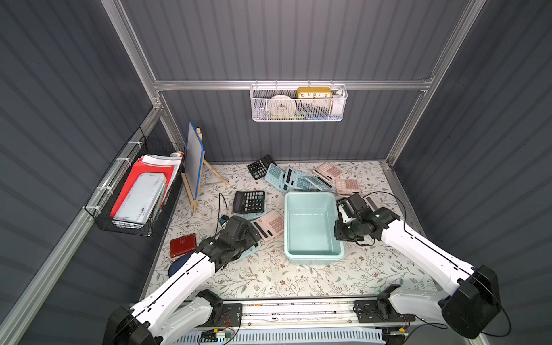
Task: Put the calculator in the storage box
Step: Adjust the storage box at the center of the board.
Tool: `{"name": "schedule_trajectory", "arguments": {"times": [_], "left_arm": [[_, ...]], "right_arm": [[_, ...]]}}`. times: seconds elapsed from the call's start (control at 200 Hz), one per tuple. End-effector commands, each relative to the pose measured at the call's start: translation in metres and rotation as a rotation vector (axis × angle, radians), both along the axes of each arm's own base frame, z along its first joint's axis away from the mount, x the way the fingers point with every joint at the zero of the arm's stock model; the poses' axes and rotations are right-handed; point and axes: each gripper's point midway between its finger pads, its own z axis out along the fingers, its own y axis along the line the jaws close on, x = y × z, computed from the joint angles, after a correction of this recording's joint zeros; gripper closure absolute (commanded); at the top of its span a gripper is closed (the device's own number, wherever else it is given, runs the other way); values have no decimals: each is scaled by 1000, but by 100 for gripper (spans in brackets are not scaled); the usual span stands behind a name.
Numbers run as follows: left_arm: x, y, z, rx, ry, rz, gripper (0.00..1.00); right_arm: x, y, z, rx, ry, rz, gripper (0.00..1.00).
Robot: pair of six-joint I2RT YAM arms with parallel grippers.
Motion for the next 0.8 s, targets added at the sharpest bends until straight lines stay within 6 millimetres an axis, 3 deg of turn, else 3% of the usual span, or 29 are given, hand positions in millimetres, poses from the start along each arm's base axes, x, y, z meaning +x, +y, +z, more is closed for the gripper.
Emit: {"name": "schedule_trajectory", "arguments": {"times": [0.0, 0.19, 0.49, 0.63, 0.795], "left_arm": [[-8, 11, -6, 32, 22, 36, 1], [-7, 11, -7, 36, 27, 36, 1], [0, 7, -1, 30, 32, 31, 1], [3, 20, -1, 43, 57, 70, 0], [-6, 40, -5, 39, 86, 156, 1]], "right_arm": [[4, 19, 1, 38, 13, 26, 100], [15, 25, 6, 24, -11, 27, 100], [24, -18, 13, -195, -79, -37, 100], [20, -19, 22, -198, -83, 1, 76], [17, -7, 59, -111, -170, 84, 43]]}}
